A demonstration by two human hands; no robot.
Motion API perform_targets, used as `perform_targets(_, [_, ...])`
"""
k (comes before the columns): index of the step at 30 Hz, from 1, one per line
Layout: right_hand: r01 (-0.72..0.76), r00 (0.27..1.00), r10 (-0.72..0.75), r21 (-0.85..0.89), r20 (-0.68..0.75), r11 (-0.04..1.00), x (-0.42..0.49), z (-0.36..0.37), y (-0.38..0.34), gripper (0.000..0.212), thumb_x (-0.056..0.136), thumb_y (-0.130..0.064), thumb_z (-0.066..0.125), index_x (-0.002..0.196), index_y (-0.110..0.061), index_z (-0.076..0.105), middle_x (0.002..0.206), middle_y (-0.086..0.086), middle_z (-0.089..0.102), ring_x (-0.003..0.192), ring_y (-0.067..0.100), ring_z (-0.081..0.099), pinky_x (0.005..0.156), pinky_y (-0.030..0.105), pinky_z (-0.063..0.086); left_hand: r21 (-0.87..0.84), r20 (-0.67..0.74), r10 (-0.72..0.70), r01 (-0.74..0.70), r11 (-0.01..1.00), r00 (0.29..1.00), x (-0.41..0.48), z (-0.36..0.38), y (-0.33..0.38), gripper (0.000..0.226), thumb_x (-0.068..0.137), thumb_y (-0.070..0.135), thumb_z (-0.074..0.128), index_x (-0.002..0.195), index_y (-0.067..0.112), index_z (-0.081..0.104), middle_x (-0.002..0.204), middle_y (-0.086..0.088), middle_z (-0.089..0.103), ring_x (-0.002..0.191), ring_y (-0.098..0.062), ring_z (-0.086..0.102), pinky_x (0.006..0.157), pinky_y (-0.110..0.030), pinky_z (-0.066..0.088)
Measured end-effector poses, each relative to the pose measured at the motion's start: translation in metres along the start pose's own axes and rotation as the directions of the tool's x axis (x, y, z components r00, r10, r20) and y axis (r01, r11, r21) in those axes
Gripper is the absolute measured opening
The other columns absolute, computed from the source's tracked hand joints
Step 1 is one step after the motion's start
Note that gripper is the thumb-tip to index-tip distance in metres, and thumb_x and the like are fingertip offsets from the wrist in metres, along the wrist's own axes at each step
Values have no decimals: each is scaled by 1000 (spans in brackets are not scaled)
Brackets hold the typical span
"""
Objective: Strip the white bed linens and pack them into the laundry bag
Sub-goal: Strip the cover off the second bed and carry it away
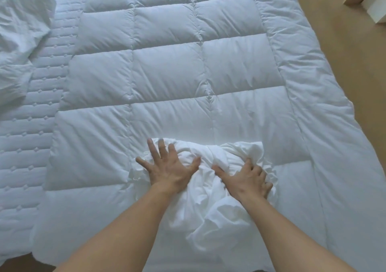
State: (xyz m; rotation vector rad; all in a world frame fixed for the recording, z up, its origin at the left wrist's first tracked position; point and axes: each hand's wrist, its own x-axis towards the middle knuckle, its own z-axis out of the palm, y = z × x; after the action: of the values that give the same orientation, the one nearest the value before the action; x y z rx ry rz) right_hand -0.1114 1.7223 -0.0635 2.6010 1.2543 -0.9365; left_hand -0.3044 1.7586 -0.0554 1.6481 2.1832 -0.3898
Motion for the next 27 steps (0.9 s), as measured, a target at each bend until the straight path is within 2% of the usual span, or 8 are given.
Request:
perform_targets(2, [6,999,-2,-78,47,997,3,-1,-2,152,31,-111,16,156,-26,19,159,9,24,147,30,13,110,64,18,-89,123,-79,90,992,989,6,1,-9,123,49,106,18,155,45,9,162,-3,-29,139,-34,-43,102,-78,-5])
perform_targets(5, [-53,976,42,48,214,997,6,3,-5,152,30,-109,37,158,-38,-3,165,2,-14,150,32,-17,113,70,9,-289,374,-180,299,909,910,9,-3,-21,137,30,106,40,151,57,-2,161,-4,-31,147,-41,-23,117,-66,0])
perform_targets(10, [-204,926,68,343,370,917,8,0,-1,159,33,-88,77,159,-33,-3,163,17,11,147,36,25,116,46,28,-698,438,-30,360,619,899,10,-2,-39,134,36,78,83,152,45,25,155,-4,37,135,-28,46,113,-44,39])
perform_targets(13, [-245,894,-99,663,436,707,9,0,-3,156,32,-66,94,159,-16,17,156,10,37,140,26,42,104,31,39,-835,440,45,390,389,897,2,-2,-40,118,42,57,92,145,29,40,136,-3,58,114,-23,63,94,-44,55])
perform_targets(16, [-125,924,-213,779,317,614,7,-6,-16,116,58,-42,96,152,-15,34,144,0,53,125,14,51,83,8,35,-904,330,71,294,311,941,-1,-21,-28,108,41,56,87,136,24,47,126,-2,63,101,-16,67,72,-30,56])
perform_targets(19, [108,952,-300,854,58,509,16,-47,-46,129,45,-57,95,154,-31,31,119,-22,57,106,8,55,62,-2,35,-977,100,162,67,202,982,24,-70,-11,98,48,49,90,136,32,49,119,2,69,96,-14,72,67,-24,57])
perform_targets(22, [336,906,-391,837,-161,432,30,-99,-77,131,37,-71,87,151,-49,25,125,-36,52,104,-16,54,76,3,40,-994,-70,215,-86,67,974,48,-111,9,84,56,42,91,130,40,53,112,4,74,97,-15,73,69,-25,58])
perform_targets(27, [439,873,-462,659,-154,611,29,-64,-58,133,34,-80,81,141,-74,3,134,-22,40,124,6,46,100,28,39,-996,-57,58,-61,72,997,26,-32,-14,92,58,47,86,140,45,44,122,9,69,106,-11,69,80,-26,58])
